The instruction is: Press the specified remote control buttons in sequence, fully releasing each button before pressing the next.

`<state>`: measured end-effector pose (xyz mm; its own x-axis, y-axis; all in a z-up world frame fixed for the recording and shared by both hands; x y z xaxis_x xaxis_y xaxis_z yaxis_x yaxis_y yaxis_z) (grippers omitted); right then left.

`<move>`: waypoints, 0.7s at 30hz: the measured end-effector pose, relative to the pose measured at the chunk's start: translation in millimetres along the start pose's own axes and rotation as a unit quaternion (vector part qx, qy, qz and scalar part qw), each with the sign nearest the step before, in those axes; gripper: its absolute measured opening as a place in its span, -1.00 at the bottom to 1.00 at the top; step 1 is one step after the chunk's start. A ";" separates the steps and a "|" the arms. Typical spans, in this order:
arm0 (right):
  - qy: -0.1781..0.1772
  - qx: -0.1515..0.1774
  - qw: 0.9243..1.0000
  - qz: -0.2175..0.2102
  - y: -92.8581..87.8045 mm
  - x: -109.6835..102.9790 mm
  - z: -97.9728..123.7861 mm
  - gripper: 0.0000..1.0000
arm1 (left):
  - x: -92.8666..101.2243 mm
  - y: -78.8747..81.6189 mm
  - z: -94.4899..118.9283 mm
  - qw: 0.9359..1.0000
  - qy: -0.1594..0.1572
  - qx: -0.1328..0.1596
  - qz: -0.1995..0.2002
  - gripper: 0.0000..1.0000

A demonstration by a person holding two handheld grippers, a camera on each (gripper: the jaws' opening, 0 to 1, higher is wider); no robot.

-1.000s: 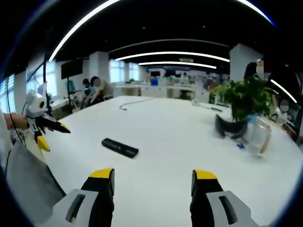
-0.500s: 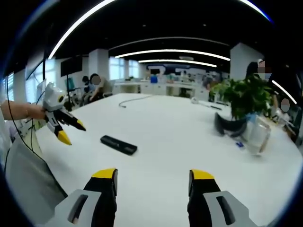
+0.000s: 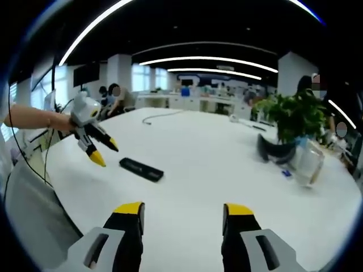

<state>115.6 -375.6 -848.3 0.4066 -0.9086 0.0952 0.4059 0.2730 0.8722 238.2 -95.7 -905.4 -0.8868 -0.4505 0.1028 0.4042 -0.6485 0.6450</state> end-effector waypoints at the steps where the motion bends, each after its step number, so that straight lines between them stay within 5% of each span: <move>1: 0.000 0.001 1.000 -0.002 0.1 0.0 0.1 0.06 | -3.4 0.5 -2.0 1.000 0.005 -0.007 -0.004 0.08; 11: 0.015 -0.007 1.000 -0.001 -3.2 -3.0 -1.6 -0.02 | -11.6 14.2 -29.7 0.999 -0.002 -0.024 -0.029 0.05; 21: 0.020 -0.014 1.000 0.002 -4.9 -4.1 -2.2 -0.09 | -18.5 3.6 -39.9 0.997 0.000 -0.060 -0.055 -0.15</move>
<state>113.8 -372.5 -854.0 0.4398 -0.8947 0.0786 0.4267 0.2852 0.8582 265.1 -114.2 -935.1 -0.9276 -0.3717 0.0362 0.3274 -0.7627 0.5577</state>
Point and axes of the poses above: the point that each gripper's makers call its tool centre point, and the gripper's own axes: z roughly backward along the fingers, x roughly to its right, y roughly out of its top, the point moved 4 cm from there along z, roughly backward along the fingers, and after that the axes turned 4 degrees about z, right-handed, at the moved point
